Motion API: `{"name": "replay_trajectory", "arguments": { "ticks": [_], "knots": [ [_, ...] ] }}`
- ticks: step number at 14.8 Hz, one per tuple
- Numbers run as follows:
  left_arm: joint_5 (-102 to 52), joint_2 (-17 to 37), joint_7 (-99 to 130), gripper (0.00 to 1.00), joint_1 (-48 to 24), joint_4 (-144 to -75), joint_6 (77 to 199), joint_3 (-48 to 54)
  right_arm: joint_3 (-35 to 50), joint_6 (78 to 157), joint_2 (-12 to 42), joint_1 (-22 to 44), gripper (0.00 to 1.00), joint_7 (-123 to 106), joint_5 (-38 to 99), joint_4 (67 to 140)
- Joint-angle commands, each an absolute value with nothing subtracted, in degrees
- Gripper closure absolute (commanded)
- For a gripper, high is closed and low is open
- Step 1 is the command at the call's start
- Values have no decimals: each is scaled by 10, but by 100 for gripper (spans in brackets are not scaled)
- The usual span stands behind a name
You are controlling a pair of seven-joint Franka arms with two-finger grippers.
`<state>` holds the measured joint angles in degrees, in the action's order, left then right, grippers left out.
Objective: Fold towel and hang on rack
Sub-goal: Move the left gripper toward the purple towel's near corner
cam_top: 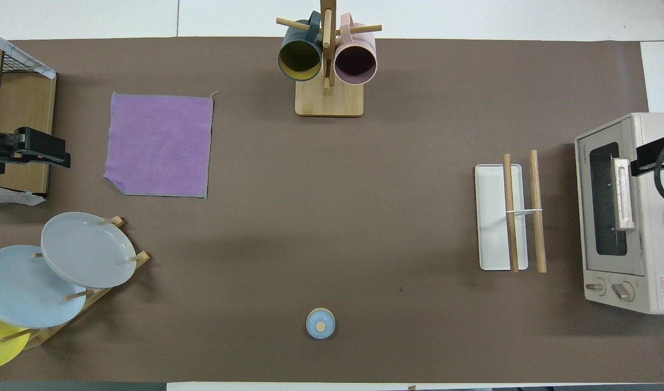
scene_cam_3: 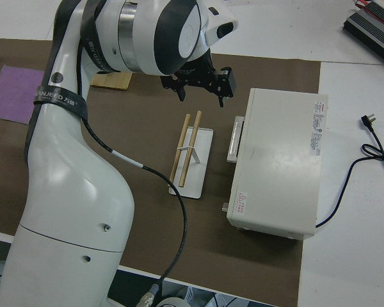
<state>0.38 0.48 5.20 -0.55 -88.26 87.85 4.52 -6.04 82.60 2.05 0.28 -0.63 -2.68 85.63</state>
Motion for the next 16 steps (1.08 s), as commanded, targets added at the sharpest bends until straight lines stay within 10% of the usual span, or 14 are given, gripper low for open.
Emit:
{"name": "replay_trajectory", "arguments": {
  "ticks": [1,10,16],
  "knots": [
    [-4,-9,43,0,-9,-895,871,42,-56,825,10,-5,0,-18,-15,868],
    [-4,-32,49,0,0,-920,845,39,-56,824,10,-5,0,-18,-15,868],
    [-5,-40,42,0,39,-1098,1041,36,-56,824,10,-5,0,-18,-15,867]
  ]
}}
